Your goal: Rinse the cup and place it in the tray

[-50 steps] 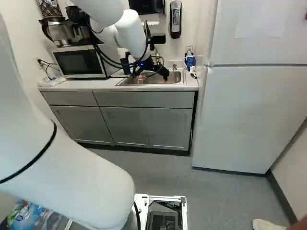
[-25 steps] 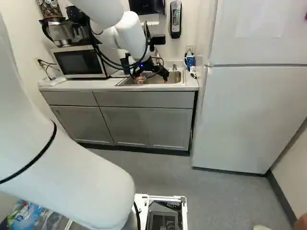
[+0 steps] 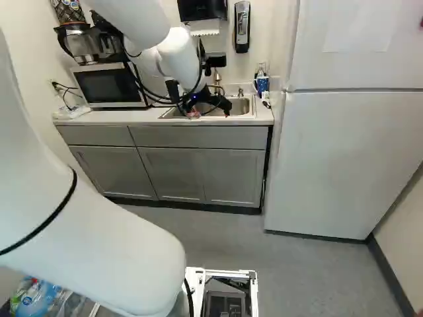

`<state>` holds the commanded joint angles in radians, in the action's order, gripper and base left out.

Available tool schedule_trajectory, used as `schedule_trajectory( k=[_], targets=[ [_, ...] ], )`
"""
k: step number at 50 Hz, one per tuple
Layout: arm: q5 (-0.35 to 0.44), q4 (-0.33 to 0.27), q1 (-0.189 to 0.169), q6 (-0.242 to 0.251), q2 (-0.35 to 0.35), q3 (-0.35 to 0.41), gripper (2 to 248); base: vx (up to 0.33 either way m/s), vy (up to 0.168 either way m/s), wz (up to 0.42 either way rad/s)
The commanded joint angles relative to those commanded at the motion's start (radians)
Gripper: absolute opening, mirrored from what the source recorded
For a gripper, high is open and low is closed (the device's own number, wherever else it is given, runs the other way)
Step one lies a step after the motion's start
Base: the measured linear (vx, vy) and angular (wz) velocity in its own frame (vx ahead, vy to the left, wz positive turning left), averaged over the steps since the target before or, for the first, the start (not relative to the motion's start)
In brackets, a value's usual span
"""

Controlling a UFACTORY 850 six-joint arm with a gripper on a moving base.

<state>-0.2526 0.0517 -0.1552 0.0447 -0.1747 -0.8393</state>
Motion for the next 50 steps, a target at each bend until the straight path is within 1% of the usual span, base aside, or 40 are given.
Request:
schedule_trajectory(
  k=[13, 25, 38, 50],
  targets=[
    [0.079, -0.004, 0.011, -0.003, -0.007, 0.053, 247, 0.000, 0.000, 0.000],
    [0.170, -0.008, 0.023, -0.007, -0.016, 0.114, 247, 0.000, 0.000, 0.000],
    [0.285, -0.013, 0.039, -0.011, -0.027, 0.191, 247, 0.000, 0.000, 0.000],
    [0.409, -0.019, 0.056, -0.016, -0.038, 0.273, 247, 0.000, 0.000, 0.000]
  ],
)
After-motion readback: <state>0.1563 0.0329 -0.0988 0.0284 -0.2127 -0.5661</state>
